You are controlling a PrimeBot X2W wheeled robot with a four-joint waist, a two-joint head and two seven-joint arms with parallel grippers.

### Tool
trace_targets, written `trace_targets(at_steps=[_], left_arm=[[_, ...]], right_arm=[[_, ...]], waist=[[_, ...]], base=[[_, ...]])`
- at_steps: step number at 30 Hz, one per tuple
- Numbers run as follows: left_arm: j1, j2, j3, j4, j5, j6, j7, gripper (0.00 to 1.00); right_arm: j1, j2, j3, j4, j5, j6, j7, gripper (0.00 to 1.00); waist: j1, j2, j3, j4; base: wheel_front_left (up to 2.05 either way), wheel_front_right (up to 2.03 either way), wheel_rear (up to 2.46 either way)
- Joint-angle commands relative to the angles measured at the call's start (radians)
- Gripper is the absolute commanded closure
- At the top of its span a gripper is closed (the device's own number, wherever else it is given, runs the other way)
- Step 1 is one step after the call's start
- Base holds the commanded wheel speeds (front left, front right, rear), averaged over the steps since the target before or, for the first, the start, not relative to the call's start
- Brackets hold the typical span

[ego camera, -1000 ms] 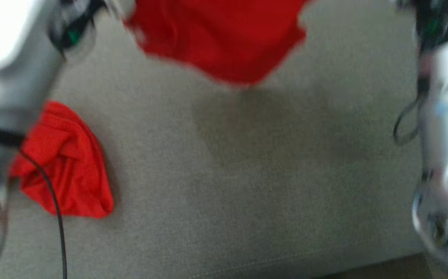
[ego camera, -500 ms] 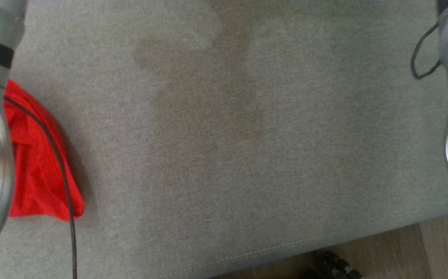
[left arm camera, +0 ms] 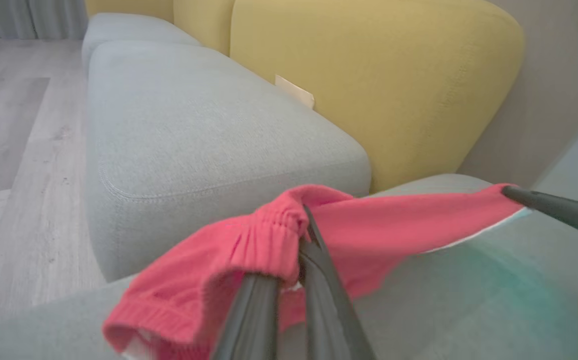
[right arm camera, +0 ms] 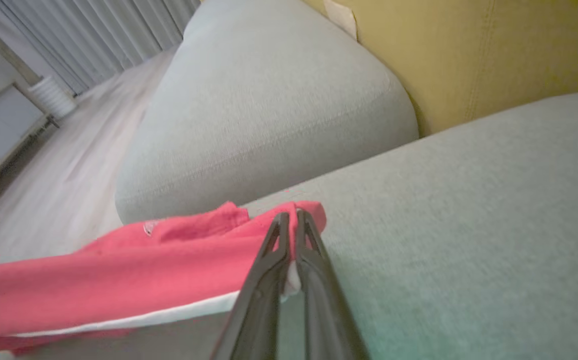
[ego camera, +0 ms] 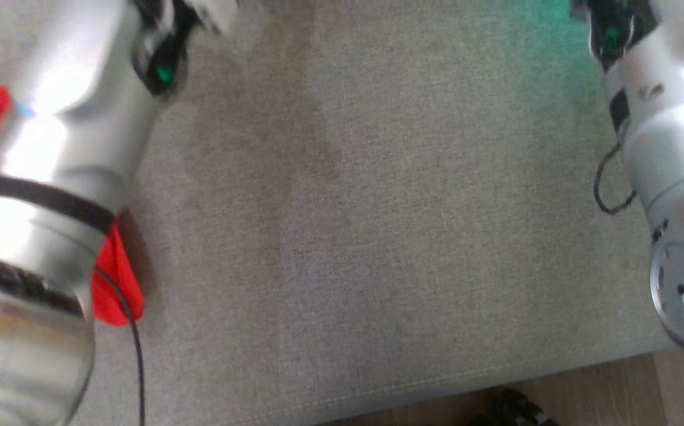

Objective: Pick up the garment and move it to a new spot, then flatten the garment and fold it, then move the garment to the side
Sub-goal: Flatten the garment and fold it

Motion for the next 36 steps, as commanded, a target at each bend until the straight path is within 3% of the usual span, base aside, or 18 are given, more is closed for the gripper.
trace_targets(at_steps=[1, 8, 20, 28, 36], left_arm=[[0.018, 0.052, -0.014, -0.051, -0.016, 0.002, -0.009, 1.00], [0.178, 0.093, -0.113, -0.112, -0.053, 0.002, -0.009, 1.00], [0.373, 0.113, -0.236, -0.170, -0.072, 0.001, -0.009, 1.00], [0.490, 0.098, -0.260, -0.195, -0.059, 0.001, -0.009, 1.00], [0.620, 0.081, -0.302, -0.257, -0.065, 0.001, -0.009, 1.00]], right_arm=[[0.016, -0.008, 0.025, -0.029, -0.012, -0.001, 0.031, 1.00], [0.122, -0.046, 0.103, -0.029, -0.014, -0.001, 0.129, 1.00], [0.362, -0.154, 0.378, -0.142, 0.070, -0.001, 0.314, 1.00], [0.508, -0.293, 0.571, -0.322, 0.218, -0.001, 0.476, 1.00], [0.641, -0.457, 0.698, -0.520, 0.377, -0.001, 0.635, 1.00]], waist=[[-0.0001, 0.0001, -0.045, 0.010], [-0.0001, 0.0001, -0.127, 0.014], [-0.0001, 0.0001, -0.271, 0.009], [-0.0001, 0.0001, -0.363, 0.004], [-0.0001, 0.0001, -0.457, 0.008]], base=[[0.00, 0.00, 0.00], [0.00, 0.00, 0.00], [0.00, 0.00, 0.00], [0.00, 0.00, 0.00], [0.00, 0.00, 0.00]])
